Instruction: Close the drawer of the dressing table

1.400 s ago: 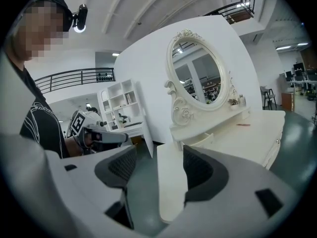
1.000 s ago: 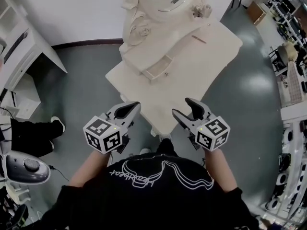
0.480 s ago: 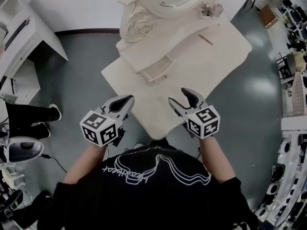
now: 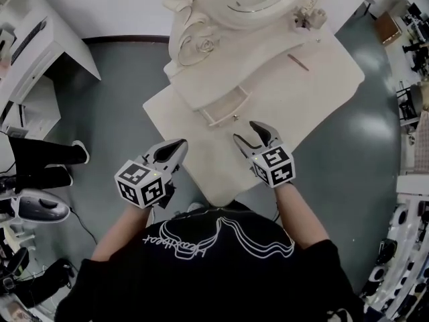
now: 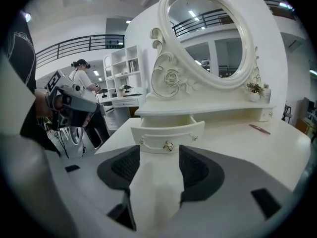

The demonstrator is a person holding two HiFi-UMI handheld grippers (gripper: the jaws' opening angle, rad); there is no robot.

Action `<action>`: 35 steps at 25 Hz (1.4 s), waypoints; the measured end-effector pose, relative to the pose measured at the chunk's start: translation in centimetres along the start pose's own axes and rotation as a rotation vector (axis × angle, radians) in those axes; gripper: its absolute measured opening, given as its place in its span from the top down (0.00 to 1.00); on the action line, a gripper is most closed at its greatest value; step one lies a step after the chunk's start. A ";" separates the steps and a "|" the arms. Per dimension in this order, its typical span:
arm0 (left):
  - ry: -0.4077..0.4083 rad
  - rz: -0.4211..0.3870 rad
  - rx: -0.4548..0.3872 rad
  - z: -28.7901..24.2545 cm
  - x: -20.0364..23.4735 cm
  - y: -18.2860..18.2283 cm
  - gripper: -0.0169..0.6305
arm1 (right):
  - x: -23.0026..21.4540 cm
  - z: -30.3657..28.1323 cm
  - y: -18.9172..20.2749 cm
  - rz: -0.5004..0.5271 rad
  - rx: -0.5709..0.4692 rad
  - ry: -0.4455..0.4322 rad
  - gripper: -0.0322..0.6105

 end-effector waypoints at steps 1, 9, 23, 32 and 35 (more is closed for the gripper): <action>-0.007 0.005 0.001 -0.1 0.2 0.1 0.97 | -0.2 -0.5 0.1 0.008 0.005 -0.001 0.58; -0.046 0.019 0.020 -0.3 1.3 0.3 0.97 | -1.5 -3.2 1.0 0.011 0.028 -0.007 0.60; -0.098 0.050 0.016 -0.2 1.7 0.7 0.97 | -2.3 -5.0 1.3 0.021 0.027 -0.016 0.74; -0.115 0.063 0.005 0.1 1.9 0.8 0.97 | -2.4 -5.2 1.3 0.020 0.029 -0.023 0.79; -0.123 0.067 0.004 0.2 2.0 0.9 0.97 | -2.4 -5.2 1.3 0.019 0.028 -0.023 0.79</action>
Point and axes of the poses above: the fingertips, and each gripper's own axes: z backward along the fingers, x to its left, y out of its underside, the point moved 9 cm from there along z, backward along the fingers, and after that the axes turned 8 degrees about -x, right-handed, at the moved point
